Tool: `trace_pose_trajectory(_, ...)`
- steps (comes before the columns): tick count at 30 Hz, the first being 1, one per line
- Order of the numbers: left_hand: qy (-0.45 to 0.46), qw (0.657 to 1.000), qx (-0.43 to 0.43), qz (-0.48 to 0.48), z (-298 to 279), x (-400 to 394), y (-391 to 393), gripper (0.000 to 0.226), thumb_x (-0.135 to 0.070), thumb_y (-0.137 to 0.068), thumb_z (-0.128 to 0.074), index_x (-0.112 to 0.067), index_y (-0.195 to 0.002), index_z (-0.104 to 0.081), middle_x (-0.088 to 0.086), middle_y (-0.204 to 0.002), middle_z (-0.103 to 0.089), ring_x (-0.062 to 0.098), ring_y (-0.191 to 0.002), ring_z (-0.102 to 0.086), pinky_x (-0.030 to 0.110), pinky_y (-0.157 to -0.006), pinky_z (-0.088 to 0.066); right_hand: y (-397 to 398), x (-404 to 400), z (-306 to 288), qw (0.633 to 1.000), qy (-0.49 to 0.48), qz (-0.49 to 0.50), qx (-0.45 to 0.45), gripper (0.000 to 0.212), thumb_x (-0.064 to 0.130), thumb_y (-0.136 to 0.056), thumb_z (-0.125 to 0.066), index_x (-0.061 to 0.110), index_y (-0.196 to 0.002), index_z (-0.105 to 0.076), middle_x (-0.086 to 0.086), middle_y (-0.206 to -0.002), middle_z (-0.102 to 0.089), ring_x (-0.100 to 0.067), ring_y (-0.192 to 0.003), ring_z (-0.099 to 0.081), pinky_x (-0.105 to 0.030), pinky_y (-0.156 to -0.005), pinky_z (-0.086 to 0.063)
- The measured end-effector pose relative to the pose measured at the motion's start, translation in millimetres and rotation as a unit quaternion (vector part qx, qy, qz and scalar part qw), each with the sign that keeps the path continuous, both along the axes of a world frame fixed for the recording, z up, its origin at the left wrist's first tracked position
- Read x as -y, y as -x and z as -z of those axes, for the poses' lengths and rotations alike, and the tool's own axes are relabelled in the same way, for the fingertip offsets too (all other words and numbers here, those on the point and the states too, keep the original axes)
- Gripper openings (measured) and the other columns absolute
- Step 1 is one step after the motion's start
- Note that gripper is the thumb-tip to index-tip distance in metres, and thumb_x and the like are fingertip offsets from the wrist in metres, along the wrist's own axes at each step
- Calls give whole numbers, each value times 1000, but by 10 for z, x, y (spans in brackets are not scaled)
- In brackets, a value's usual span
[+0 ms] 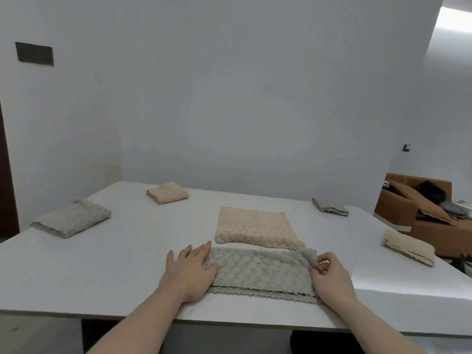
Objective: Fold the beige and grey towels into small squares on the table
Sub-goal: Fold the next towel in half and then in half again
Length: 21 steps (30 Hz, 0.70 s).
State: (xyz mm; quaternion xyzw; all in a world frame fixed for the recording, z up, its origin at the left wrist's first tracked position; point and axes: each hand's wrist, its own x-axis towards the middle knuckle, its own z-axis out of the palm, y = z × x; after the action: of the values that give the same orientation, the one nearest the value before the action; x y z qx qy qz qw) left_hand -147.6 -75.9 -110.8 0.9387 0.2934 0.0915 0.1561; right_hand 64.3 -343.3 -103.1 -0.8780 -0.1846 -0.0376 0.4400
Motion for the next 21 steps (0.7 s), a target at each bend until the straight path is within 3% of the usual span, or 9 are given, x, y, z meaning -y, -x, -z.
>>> trace_pose_trajectory(4,6,1000,8,5,-16,6,19,69,-54,-102,-23,-35,-164,0,-10,-170,-19,16,-158,-4,54,-126,7,40,22,-252,1000,-17,-15,-14,37,16,-90,-66,26,-118,-45,9,-94,-64,-17,-78,-66,-34,-64,-49)
trace_pose_trajectory(7,11,1000,22,5,-11,3,31,67,-51,-102,-23,-35,-164,-3,-10,-170,-20,15,-158,-6,53,-126,7,89,-35,-512,998,-58,-18,-19,48,20,-88,-70,28,-124,-40,7,-96,-62,-13,-85,-62,-35,-70,-49)
trace_pose_trajectory(10,10,999,30,5,-3,-6,34,65,-50,-103,-24,-35,-164,-7,-11,-169,-21,14,-158,-7,52,-126,6,119,-140,-706,995,-89,-27,-42,53,21,-84,-75,26,-124,-41,3,-99,-64,-13,-90,-62,-36,-80,-50)
trace_pose_trajectory(16,21,998,59,4,12,-7,33,63,-46,-103,-27,-36,-163,-13,-10,-168,-24,13,-157,-9,50,-127,4,214,-496,-871,986,-106,-51,-118,42,17,-78,-76,24,-114,-56,-1,-102,-68,-20,-94,-67,-36,-79,-56)
trace_pose_trajectory(21,24,988,151,6,35,-66,31,57,-40,-101,-38,-35,-157,-31,-12,-161,-34,11,-149,-22,39,-124,-21,405,-848,-912,975,-137,-87,-149,34,12,-76,-74,22,-106,-61,-7,-106,-67,-23,-96,-67,-33,-72,-53)
